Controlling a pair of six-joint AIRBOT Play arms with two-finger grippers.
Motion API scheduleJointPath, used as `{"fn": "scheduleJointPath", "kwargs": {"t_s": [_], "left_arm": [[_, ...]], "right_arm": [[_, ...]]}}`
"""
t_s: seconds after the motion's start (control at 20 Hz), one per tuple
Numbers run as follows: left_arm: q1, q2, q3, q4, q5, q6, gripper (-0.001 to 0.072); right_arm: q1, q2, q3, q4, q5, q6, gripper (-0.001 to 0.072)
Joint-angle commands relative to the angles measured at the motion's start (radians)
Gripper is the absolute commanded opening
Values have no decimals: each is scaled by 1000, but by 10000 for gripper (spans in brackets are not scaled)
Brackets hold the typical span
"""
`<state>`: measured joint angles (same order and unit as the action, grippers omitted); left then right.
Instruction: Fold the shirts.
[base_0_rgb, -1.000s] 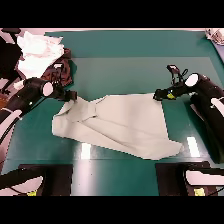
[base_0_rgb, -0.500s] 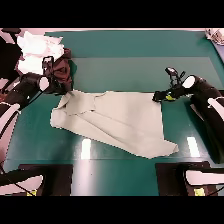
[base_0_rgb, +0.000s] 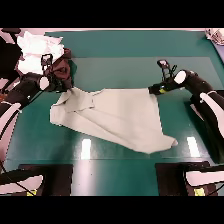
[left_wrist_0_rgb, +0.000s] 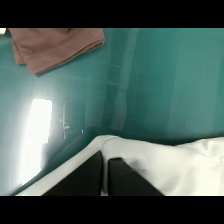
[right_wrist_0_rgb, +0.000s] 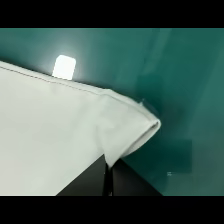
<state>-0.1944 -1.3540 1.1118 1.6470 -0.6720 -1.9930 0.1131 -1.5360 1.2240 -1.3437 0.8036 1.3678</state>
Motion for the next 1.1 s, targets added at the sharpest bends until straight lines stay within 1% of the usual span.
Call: {"fn": "scheduleJointPath", "kwargs": {"t_s": [0.0, 0.15, 0.2, 0.25, 0.3, 0.35, 0.4, 0.45, 0.55, 0.6, 0.65, 0.7, 0.75, 0.85, 1.0, 1.05], "left_arm": [[0, -56, 29, -4, 82, -60, 26], [0, -134, 115, -6, 91, -105, 29], [0, -153, 152, -6, 87, -104, 31], [0, -161, 183, -6, 85, -101, 226], [0, -164, 218, -3, 73, -100, 498], [0, -164, 257, 3, 32, -78, 562], [0, -164, 309, 13, -44, -24, 560], [0, -163, 359, 25, -137, 35, 560], [0, -161, 428, 46, -357, 162, 559], [0, -159, 433, 57, -452, 198, 559], [0, -159, 427, 67, -528, 215, 558], [0, -147, 402, 69, -567, 216, 489], [0, -117, 353, 69, -563, 216, 408], [0, -32, 240, 69, -520, 212, 405], [0, 91, 96, 70, -537, 215, 406], [0, 121, 57, 69, -553, 223, 445]], "right_arm": [[-4, -71, 166, -148, -15, 0, 16], [-38, -156, 295, -151, 58, 0, 18], [-49, -174, 331, -149, 77, 0, 19], [-58, -185, 367, -148, 104, 0, 24], [-65, -188, 397, -148, 133, 0, 112], [-67, -188, 429, -152, 166, 0, 323], [-76, -188, 462, -149, 200, 0, 471], [-85, -187, 493, -142, 235, 1, 492], [-114, -171, 536, -140, 343, 24, 492], [-122, -156, 537, -140, 393, 42, 493], [-133, -142, 536, -140, 452, 46, 492], [-141, -119, 515, -140, 494, 46, 493], [-143, -84, 468, -140, 500, 46, 494], [-160, -8, 348, -140, 472, 46, 494], [-180, 116, 148, -132, 415, 46, 506], [-191, 154, 85, -112, 390, 45, 505]]}}
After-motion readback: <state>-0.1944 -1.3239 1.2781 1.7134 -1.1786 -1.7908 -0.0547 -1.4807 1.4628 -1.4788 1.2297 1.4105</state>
